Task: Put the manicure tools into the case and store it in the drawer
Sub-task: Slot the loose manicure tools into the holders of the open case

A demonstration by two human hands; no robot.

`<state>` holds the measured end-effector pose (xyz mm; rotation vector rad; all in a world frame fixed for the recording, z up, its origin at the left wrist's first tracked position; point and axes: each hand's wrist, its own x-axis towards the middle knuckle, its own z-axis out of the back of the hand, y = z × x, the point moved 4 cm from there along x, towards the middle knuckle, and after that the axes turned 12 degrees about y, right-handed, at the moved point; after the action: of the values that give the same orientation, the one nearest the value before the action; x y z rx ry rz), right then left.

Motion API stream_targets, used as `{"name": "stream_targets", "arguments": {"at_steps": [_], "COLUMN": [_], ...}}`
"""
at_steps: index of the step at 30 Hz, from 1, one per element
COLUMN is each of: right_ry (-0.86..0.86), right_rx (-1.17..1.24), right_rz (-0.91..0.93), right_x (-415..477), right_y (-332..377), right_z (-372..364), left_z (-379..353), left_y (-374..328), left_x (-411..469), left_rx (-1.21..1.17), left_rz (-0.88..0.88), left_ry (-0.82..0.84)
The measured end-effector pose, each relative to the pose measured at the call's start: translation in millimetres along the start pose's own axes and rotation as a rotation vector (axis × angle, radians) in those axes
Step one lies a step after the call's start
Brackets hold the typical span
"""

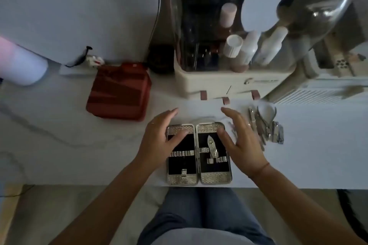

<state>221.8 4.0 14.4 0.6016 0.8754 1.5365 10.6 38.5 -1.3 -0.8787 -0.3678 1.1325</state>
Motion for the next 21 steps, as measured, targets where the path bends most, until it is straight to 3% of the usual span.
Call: {"name": "stream_targets", "arguments": {"at_steps": [5, 13, 21], "right_ry": [-0.017, -0.13, -0.415], "right_rx": [-0.035, 0.0, -0.082], "right_rz": [0.082, 0.205, 0.252], "right_x": [4.4, -12.4, -28.2], "right_y": [-23.6, -41.2, -43.3], "right_z": [-26.9, -46.0, -39.9], "left_z": [-17.3, -27.0, -28.3], "left_y": [36.8, 51.5, 55.4], "left_x": [3.1, 2.1, -5.2], "left_rx": [-0.113, -0.046, -0.06], "left_rz": [0.023, -0.141, -0.173], "left_ry": [-0.088, -0.154, -0.115]}}
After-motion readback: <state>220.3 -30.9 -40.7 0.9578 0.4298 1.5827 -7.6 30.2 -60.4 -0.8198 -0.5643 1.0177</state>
